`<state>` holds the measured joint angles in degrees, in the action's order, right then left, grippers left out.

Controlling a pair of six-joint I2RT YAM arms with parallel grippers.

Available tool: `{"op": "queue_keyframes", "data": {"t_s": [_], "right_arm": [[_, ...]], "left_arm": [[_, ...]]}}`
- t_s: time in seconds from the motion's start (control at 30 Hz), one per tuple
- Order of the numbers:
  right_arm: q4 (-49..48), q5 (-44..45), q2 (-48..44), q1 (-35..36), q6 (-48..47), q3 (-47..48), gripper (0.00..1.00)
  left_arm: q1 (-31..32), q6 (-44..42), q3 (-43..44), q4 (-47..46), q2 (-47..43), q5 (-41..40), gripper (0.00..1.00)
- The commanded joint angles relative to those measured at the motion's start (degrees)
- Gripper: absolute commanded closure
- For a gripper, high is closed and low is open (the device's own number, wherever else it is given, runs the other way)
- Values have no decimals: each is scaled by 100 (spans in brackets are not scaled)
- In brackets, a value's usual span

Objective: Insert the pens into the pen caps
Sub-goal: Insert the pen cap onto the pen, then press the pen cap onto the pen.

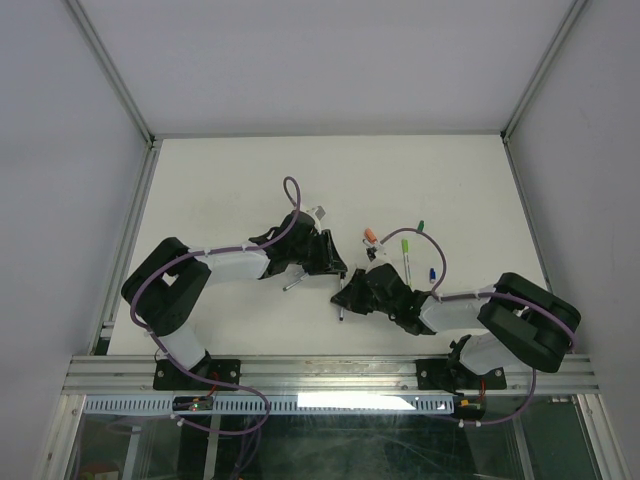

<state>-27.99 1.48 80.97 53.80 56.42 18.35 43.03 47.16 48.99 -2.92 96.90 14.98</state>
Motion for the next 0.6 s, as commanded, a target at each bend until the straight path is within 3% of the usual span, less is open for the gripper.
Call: {"op": "queue_keyframes", "data": {"t_s": [0.0, 0.37, 0.57], "right_arm": [[-420, 45, -73, -29, -78, 11, 100], [-1204, -463, -66, -21, -292, -112, 100], [-1258, -534, 0, -21, -290, -86, 100]], "left_arm": [[-21, 14, 27, -160, -281, -145, 63], [-16, 53, 88, -166, -236, -154, 57], [-20, 39, 147, -178, -224, -127, 64]]}}
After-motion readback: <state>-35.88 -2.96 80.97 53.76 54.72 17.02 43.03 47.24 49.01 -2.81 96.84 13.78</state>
